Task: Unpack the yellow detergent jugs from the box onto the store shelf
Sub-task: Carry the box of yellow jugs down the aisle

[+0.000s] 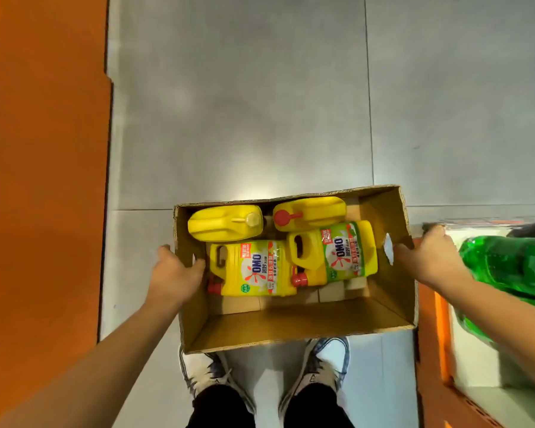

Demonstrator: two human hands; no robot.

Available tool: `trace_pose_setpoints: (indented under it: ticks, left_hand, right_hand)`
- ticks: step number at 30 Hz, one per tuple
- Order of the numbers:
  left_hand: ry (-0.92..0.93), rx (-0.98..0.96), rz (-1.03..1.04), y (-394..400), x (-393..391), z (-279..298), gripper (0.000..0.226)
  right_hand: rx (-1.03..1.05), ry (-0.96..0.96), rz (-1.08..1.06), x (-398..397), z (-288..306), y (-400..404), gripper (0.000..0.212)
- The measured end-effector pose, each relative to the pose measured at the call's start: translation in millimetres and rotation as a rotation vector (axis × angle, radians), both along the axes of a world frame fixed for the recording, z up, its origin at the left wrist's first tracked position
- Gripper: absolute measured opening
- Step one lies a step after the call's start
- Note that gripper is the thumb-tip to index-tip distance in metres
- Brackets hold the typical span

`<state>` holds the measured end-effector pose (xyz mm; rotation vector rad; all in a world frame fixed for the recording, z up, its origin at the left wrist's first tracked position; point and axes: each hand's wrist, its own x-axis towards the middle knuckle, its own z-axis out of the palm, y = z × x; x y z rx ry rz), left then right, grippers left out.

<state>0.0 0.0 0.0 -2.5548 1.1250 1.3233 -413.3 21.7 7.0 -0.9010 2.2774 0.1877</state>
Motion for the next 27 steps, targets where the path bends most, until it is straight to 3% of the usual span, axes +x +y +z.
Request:
trace_pose_setpoints:
  ticks: [5, 10, 15, 19, 27]
  left_hand:
    - [0.039, 0.042, 0.07, 9.8, 8.2, -19.8, 0.04]
    - [-0.008, 0.014, 0.044, 7.3, 9.7, -35.2, 0.016]
    - [-0.091, -0.032, -0.008, 8.1, 7.3, -46.6, 0.018]
    - [-0.142, -0.037, -0.011, 7.3, 6.0, -50.0, 0.032]
    - [-0.205, -0.064, -0.083, 4.3, -0.2, -46.2, 0.032]
  right_hand:
    - [0.093, -0.129, 0.008, -9.5, -21.6, 1.6, 0.041]
    - [0.11, -0.162, -0.074, -11.4, -40.2, 9.0, 0.039]
    - [0.082, -0.067, -0.072, -11.3, -55.9, 10.7, 0.024]
    - [0.034, -0.023, -0.045, -10.0, -61.9, 14.8, 0.029]
    - [0.031, 0.02, 0.016, -12.4, -62.1, 13.3, 0.022]
